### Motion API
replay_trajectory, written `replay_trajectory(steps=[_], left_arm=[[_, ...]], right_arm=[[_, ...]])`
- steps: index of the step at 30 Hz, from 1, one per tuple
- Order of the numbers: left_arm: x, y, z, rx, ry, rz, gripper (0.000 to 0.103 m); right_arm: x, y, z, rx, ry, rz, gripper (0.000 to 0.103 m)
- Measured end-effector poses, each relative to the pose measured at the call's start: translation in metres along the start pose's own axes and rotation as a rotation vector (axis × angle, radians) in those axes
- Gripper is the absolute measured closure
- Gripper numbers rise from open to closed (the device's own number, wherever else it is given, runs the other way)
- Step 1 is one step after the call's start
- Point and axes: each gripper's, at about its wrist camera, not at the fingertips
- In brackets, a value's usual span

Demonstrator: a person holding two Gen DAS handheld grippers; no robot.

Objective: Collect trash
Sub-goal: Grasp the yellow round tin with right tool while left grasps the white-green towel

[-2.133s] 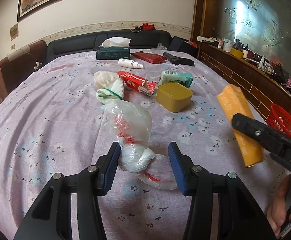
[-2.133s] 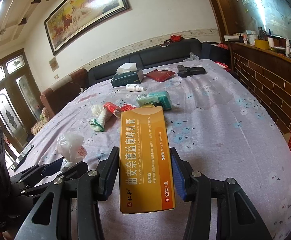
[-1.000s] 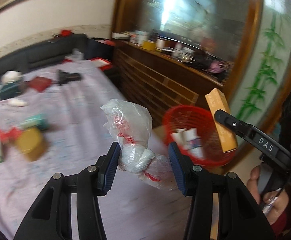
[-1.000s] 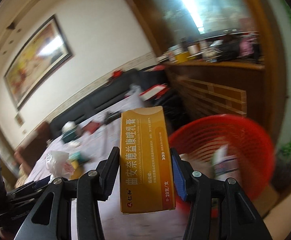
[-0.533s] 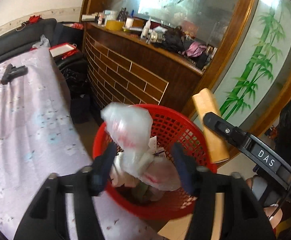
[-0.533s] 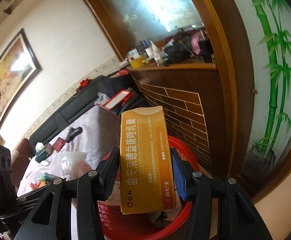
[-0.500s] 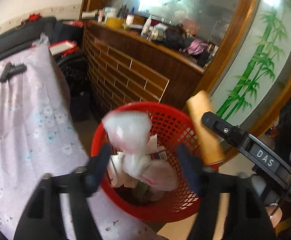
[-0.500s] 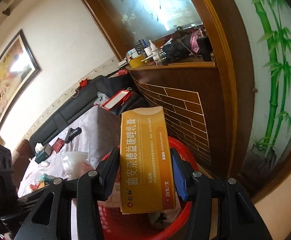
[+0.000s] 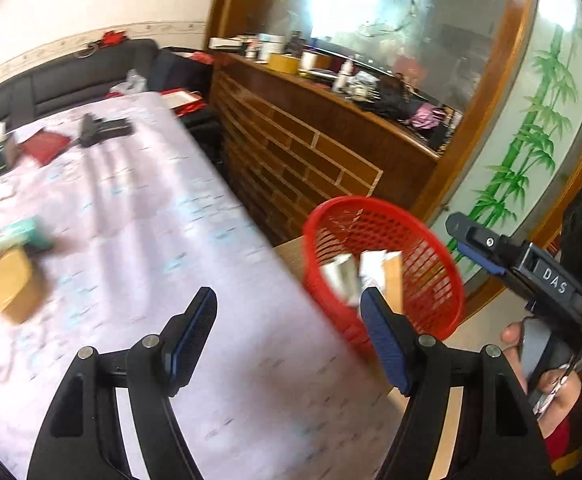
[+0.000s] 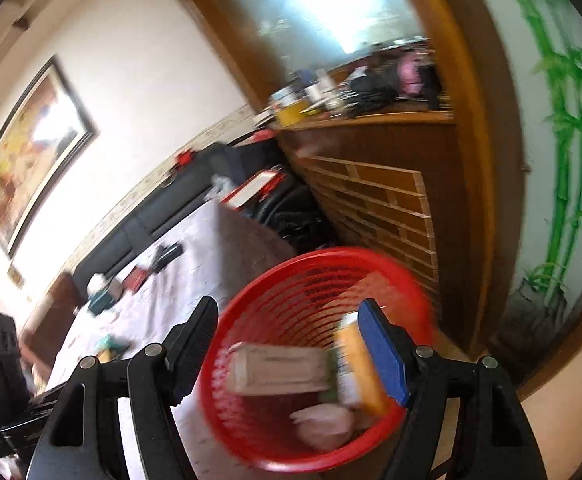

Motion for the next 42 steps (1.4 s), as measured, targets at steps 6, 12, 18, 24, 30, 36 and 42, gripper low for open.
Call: replay_trajectory(steps=[6, 12, 18, 24, 30, 36, 42], left_arm=[[-0.019, -0.045, 0.060, 0.091, -0.060, -0.036, 0.030], [-0.043, -0.085, 0.129, 0.185, -0.147, -0.045, 0.030], [-0.056, -0.122, 0.201, 0.287, -0.286, -0.088, 0.030], [-0.062, -0.160, 0.261, 0.356, -0.408, -0.145, 0.030], [-0.065, -0.176, 0.288, 0.368, -0.460, -0.160, 0.030], [-0.049, -0.168, 0.301, 0.435, -0.448, -0.143, 0.030], [-0.009, -0.136, 0.322, 0.463, -0.473, -0.112, 0.029]], right_arm=[[-0.012, 0.021, 0.079, 0.096, -0.141, 0.074, 0.026], [-0.035, 0.055, 0.166, 0.193, -0.281, 0.177, 0.023], [-0.054, 0.098, 0.244, 0.266, -0.426, 0.300, 0.013], [-0.074, 0.173, 0.319, 0.233, -0.621, 0.420, 0.012], [-0.098, 0.236, 0.357, 0.128, -0.839, 0.433, 0.012], [-0.102, 0.260, 0.355, 0.182, -0.781, 0.464, 0.034], [-0.097, 0.239, 0.344, 0.300, -0.689, 0.403, 0.034]])
Point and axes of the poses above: each gripper's, at about its wrist camera, not at the fingertips, and y roughly the way its jaws point, z to its left, x to its top, and after that the axes turned 7 degrees about -y, right-handed
